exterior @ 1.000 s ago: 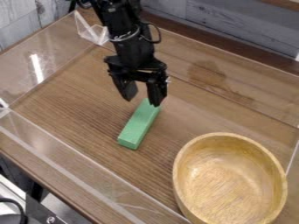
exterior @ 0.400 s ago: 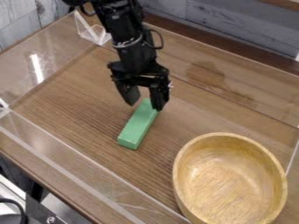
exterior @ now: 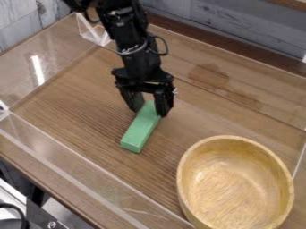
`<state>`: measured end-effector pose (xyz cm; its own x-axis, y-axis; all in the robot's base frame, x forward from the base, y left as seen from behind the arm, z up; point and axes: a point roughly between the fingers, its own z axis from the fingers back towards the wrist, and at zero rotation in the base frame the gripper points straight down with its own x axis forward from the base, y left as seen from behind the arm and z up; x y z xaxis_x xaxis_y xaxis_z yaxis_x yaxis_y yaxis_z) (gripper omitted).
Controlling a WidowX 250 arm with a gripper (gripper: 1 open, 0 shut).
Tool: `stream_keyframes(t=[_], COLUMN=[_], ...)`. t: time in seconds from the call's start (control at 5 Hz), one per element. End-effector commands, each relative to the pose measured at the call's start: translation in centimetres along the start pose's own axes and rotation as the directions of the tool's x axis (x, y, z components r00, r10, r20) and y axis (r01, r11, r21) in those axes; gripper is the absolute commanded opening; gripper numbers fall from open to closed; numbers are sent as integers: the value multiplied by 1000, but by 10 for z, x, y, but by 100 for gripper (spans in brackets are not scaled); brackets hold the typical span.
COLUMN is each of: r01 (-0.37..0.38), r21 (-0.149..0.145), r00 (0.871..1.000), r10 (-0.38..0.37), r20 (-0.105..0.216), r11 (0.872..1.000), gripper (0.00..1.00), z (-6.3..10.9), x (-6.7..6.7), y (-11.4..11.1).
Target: Remove the green block from inside the brown bowl and put it on the table
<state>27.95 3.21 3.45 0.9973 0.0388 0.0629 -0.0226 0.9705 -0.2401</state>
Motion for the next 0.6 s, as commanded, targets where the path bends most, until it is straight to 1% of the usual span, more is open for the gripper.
stream_keyframes(t=[0.0,0.2,0.4], r01=[13,7,2], r21=[6,6,4], r00=[999,1000,1000], r10=[-13,-8,-2], r20=[34,29,22], r11=[1000,1000,1000], gripper=[100,100,0], z=[6,2,-1], x=[8,7,6], y=[-2,-1,-1])
